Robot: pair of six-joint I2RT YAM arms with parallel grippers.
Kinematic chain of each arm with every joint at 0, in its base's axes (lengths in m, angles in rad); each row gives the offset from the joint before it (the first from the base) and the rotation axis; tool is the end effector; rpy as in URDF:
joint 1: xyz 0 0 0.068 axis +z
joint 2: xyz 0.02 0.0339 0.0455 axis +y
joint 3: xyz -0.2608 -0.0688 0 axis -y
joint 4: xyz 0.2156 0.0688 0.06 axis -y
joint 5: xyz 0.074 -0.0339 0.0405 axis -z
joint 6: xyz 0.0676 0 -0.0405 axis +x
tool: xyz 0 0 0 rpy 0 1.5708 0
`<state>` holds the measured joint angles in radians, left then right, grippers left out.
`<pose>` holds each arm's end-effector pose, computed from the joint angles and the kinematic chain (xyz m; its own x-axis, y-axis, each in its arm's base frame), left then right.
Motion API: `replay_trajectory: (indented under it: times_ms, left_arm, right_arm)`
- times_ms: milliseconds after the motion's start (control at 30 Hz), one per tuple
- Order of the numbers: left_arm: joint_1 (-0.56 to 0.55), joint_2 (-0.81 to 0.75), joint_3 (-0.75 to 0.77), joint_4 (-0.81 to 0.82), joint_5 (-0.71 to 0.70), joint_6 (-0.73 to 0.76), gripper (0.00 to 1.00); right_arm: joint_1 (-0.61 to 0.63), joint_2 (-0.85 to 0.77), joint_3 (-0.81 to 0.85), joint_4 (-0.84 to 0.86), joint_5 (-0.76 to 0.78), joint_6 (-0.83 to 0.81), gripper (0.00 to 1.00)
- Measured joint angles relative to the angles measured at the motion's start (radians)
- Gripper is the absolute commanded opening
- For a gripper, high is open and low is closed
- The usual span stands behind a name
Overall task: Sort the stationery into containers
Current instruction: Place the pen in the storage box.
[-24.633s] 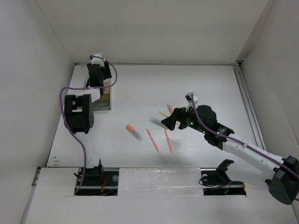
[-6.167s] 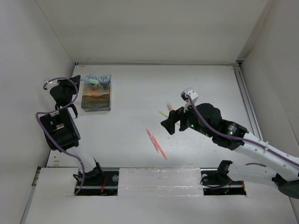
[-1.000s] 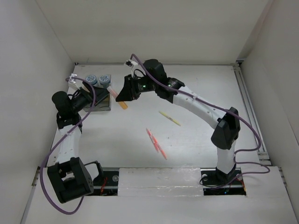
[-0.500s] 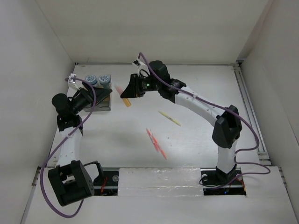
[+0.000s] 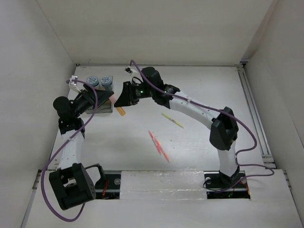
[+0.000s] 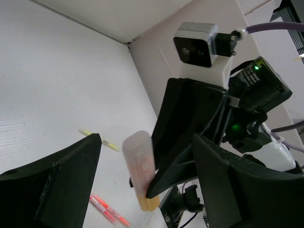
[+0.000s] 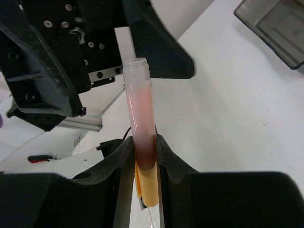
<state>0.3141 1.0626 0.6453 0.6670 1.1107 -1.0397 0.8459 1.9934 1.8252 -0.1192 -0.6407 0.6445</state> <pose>0.2235 0.0089 0.3345 -0.4747 -0.5568 -0.6817 0.5514 0.4156 -0.7234 0.2830 0.3805 0.3381 -0.7392 -0.1081 -0.6648 -0.6707 0.2094 0.7116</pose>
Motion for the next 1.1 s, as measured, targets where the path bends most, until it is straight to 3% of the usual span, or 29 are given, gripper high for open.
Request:
replay_trajectory:
  times_ms: [133,533,833,933,1000,1033,1100]
  left_arm:
    - [0.000,0.000,0.000,0.019,0.002,-0.015,0.46]
    - [0.002,0.000,-0.020,0.116,0.008,-0.078,0.44]
    - [0.003,0.003,-0.035,0.141,0.004,-0.103,0.03]
    - [0.002,0.006,-0.035,0.145,0.003,-0.107,0.00]
    - [0.002,0.006,-0.035,0.145,0.005,-0.110,0.00]
    - [0.002,0.006,-0.035,0.146,0.005,-0.111,0.00]
    - [0.002,0.006,-0.035,0.143,0.007,-0.108,0.00]
  right_arm:
    - [0.002,0.030,0.006,0.001,0.001,0.014,0.00]
    - [0.001,0.050,0.032,0.072,-0.035,0.075,0.00]
    - [-0.011,0.062,0.034,0.124,-0.076,0.124,0.00]
    - [-0.014,0.063,0.034,0.128,-0.083,0.130,0.02]
    - [-0.014,0.063,0.034,0.128,-0.088,0.132,0.18]
    - [-0.015,0.063,0.034,0.129,-0.090,0.134,0.47]
    - [-0.015,0.063,0.027,0.146,-0.094,0.137,0.71]
